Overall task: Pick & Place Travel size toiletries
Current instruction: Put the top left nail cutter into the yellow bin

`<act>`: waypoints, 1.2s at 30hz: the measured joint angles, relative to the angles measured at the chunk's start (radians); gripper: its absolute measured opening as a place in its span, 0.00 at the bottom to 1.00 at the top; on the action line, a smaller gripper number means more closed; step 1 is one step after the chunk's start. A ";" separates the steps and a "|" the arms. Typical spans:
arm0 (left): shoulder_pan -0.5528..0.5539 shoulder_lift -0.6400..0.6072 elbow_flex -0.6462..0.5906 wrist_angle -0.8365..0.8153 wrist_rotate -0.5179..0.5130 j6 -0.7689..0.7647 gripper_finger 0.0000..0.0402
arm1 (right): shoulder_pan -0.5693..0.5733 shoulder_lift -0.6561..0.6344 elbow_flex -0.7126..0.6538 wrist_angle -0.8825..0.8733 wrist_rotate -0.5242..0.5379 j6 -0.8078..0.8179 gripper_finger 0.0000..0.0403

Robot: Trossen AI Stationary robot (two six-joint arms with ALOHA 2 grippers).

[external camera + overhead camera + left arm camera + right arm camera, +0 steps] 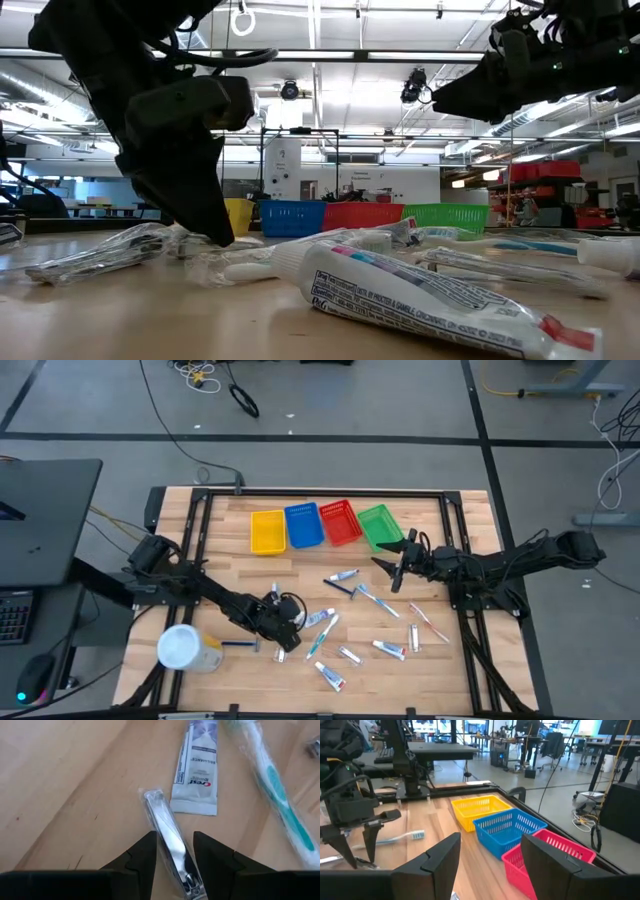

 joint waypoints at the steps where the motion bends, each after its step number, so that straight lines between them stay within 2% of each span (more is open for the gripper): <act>1: 0.000 0.000 0.000 0.000 -0.004 0.003 0.35 | 0.000 0.001 0.000 0.001 0.000 0.000 0.55; 12: 0.006 -0.001 0.000 -0.070 0.008 0.085 0.34 | 0.000 0.004 0.000 0.003 -0.005 0.000 0.55; 21: 0.024 -0.006 0.000 -0.079 0.005 0.114 0.14 | 0.000 0.004 0.000 0.003 -0.008 0.000 0.55; 29: 0.032 -0.035 0.002 -0.089 -0.047 0.120 0.17 | 0.000 0.004 0.000 0.002 -0.009 0.000 0.55; 36: 0.072 -0.171 0.002 -0.177 -0.083 0.174 0.14 | 0.000 0.004 0.000 -0.009 -0.008 0.000 0.55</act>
